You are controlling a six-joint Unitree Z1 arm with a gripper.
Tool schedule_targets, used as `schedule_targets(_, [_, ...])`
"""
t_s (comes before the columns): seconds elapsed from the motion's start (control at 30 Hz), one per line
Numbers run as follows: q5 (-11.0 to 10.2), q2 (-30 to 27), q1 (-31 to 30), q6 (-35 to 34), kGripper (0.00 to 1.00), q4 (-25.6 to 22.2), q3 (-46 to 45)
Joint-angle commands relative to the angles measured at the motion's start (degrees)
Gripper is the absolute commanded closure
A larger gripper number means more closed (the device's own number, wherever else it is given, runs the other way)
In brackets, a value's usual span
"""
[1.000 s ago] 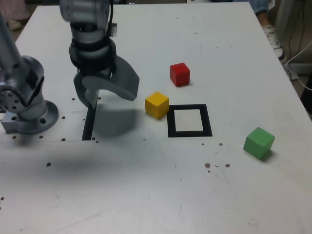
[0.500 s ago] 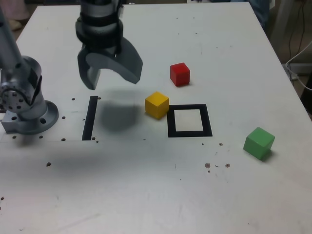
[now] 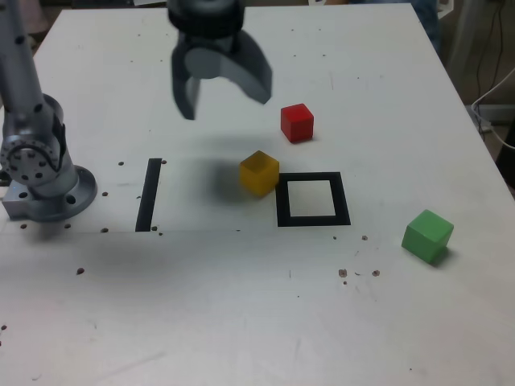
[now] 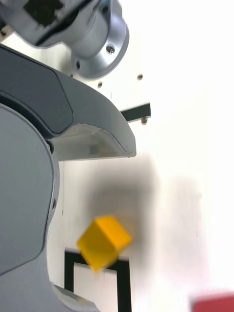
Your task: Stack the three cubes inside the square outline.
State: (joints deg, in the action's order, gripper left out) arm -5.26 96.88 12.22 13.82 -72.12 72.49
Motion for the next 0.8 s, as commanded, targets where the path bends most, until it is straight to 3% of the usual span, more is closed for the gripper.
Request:
schedule_targets(0.0, [0.8, 1.6, 0.9, 0.1, 0.00, -0.2, 1.5])
schedule_targets(0.27, [2.5, 7.0, 4.2, -0.4, 0.00, -0.7, 7.4])
schedule_targets(0.77, [2.2, 14.4, 7.7, -6.6, 0.00, 0.7, 13.8])
